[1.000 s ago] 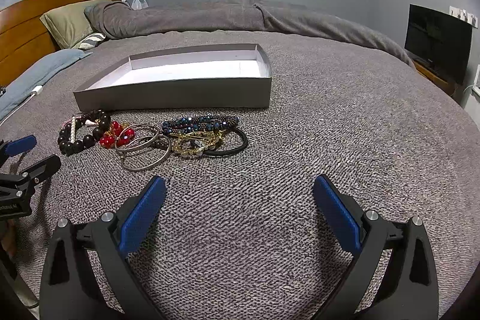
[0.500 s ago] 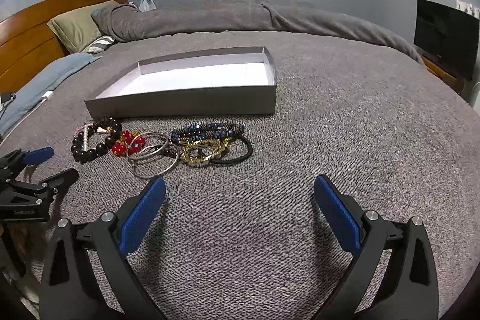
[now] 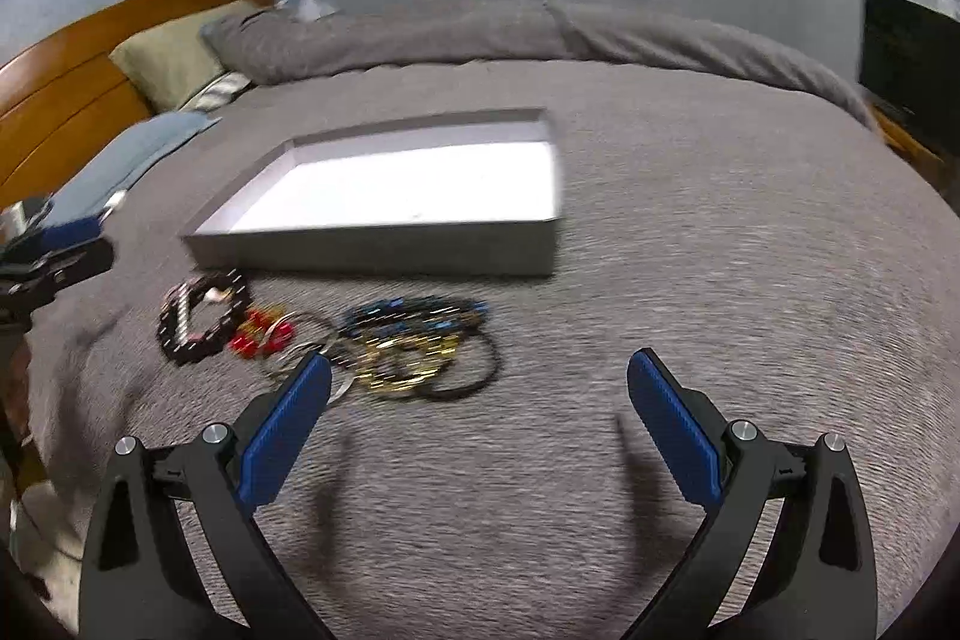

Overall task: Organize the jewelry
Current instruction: 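Grasp the pearl bar hairpin with the left tool while the right tool grasps the gold wreath brooch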

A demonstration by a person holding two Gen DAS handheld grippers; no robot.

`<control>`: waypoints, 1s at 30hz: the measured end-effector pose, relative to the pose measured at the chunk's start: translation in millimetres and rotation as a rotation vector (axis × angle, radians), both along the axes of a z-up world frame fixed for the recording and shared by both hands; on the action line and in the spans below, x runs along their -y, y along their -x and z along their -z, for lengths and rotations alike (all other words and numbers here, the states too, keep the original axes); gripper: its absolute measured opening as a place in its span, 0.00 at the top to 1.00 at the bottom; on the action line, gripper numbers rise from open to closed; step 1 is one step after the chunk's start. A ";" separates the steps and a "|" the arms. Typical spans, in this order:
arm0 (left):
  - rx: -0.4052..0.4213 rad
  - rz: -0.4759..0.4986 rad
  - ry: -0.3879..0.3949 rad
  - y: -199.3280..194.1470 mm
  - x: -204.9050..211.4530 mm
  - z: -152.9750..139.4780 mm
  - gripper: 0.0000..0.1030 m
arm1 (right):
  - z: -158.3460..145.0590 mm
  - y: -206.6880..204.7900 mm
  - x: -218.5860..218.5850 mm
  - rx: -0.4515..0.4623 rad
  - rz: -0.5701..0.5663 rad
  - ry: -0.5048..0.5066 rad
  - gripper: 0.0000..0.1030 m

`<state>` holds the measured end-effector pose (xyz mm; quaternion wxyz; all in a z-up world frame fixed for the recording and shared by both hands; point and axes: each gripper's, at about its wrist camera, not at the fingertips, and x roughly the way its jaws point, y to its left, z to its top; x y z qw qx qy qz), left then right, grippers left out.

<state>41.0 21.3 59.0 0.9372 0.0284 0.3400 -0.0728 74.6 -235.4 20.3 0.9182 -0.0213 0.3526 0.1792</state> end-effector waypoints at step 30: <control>-0.133 0.027 0.031 -11.0 0.6 42.2 0.04 | 4.0 -1.6 -21.4 -0.036 -0.071 0.034 0.62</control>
